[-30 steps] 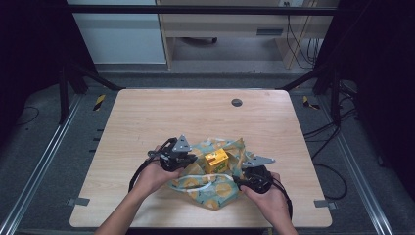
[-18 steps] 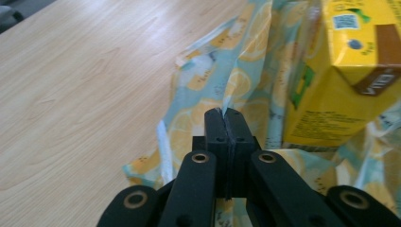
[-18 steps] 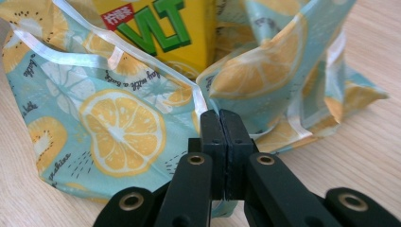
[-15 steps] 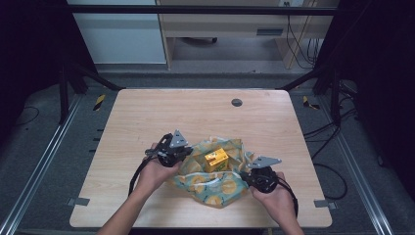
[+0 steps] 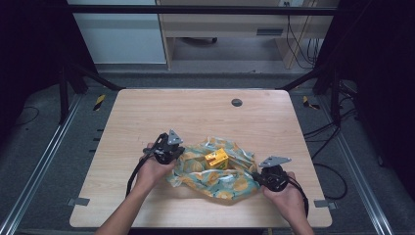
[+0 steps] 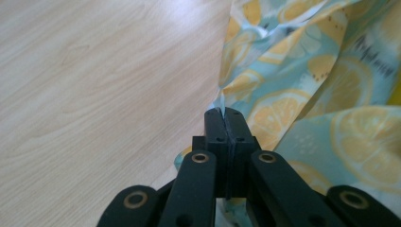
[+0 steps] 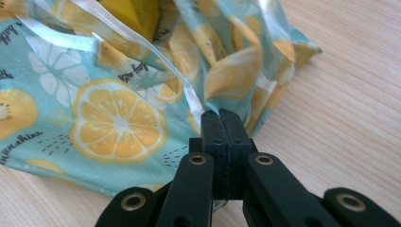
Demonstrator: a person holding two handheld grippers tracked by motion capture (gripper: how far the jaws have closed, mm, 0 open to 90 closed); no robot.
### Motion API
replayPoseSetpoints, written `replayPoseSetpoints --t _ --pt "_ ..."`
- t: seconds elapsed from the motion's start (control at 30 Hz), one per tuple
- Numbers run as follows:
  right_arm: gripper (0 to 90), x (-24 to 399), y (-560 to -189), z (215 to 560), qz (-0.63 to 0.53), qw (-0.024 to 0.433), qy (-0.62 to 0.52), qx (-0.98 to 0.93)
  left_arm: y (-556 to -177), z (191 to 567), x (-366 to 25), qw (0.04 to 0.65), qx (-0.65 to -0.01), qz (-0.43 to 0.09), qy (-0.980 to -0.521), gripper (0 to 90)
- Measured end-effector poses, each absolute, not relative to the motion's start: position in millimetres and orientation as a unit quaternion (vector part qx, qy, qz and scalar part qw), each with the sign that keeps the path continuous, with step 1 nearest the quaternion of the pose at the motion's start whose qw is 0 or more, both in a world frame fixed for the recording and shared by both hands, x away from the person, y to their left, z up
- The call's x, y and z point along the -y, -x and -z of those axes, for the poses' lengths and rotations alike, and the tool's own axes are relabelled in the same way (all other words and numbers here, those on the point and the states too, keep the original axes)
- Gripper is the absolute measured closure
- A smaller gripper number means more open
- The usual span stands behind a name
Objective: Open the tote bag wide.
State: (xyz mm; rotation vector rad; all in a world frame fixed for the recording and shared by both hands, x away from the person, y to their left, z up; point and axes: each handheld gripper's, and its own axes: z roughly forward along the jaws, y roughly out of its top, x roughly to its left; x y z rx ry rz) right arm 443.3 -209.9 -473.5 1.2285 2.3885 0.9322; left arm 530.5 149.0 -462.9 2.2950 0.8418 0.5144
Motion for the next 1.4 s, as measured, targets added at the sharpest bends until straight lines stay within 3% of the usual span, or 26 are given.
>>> replayPoseSetpoints --t 0.13,1.4 --pt "90.0 215 -444 476 -0.326 0.148 -0.434 -0.827 -533 471 -157 0.327 -0.342 -0.189 -0.861 90.0" --pt "90.0 223 -465 483 -0.310 0.176 -0.460 -0.813 -525 477 -168 0.333 -0.344 -0.187 -0.858 90.0"
